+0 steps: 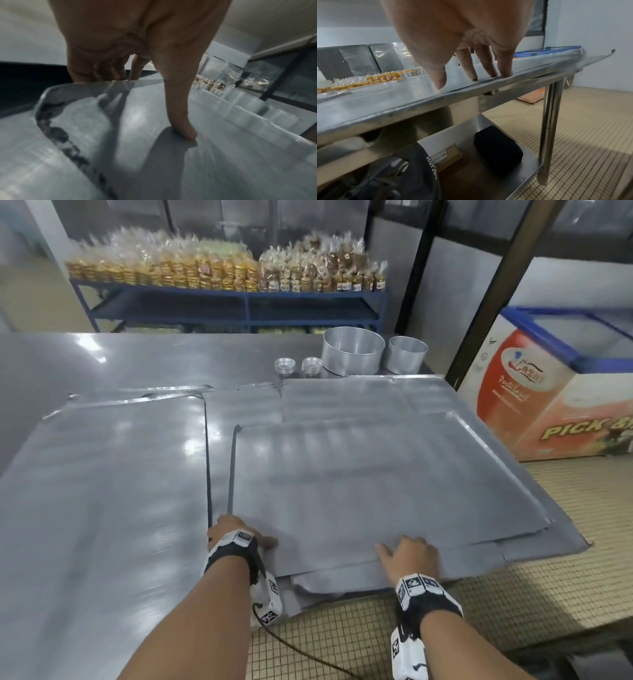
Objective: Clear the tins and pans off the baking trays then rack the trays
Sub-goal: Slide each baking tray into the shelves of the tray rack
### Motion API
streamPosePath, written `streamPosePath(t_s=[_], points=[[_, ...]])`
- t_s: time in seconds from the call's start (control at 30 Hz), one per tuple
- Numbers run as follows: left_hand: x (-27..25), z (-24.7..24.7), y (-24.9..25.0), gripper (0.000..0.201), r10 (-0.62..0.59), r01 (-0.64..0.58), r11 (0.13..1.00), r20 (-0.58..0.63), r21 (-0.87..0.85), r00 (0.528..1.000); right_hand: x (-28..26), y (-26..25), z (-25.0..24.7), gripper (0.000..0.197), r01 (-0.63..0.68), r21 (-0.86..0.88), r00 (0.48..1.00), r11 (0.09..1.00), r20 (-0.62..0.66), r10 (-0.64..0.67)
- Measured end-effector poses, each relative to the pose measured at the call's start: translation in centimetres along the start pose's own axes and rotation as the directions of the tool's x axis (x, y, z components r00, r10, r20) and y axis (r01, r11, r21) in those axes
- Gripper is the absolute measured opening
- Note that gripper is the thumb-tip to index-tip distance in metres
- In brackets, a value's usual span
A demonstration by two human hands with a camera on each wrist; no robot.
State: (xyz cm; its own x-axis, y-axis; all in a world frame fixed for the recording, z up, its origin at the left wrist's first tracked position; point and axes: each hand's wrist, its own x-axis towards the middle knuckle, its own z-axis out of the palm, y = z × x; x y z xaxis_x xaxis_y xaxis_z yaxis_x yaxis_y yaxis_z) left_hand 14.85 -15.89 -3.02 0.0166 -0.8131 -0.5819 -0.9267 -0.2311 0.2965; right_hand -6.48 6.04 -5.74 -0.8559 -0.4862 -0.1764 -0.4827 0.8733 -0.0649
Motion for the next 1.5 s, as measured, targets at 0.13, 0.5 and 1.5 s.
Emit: streamPosePath(t_s=[0.13, 0.5, 1.5], points=[[-0.1, -1.9, -0.4, 0.070, 0.047, -0.048, 0.999, -0.014, -0.025, 0.999, 0.4, -0.5, -0.3, 0.059, -0.032, 0.038, 0.999, 0.999, 0.000, 0.032], [-5.5, -7.0, -1.6, 0.055, 0.132, -0.148, 0.984, -0.155, -0.099, 0.979, -2.4, -3.1, -3.4, 0.129, -0.428, 0.610, 0.902, 0.667, 0.239, 0.361], [-21.4, 5.0, -12.7, 0.049, -0.029, 0.040, 0.996, -0.136, 0.079, 0.990, -9.5, 11.6, 3.9, 0.131, -0.577, 0.770, 0.805, 0.274, 0.592, 0.034]])
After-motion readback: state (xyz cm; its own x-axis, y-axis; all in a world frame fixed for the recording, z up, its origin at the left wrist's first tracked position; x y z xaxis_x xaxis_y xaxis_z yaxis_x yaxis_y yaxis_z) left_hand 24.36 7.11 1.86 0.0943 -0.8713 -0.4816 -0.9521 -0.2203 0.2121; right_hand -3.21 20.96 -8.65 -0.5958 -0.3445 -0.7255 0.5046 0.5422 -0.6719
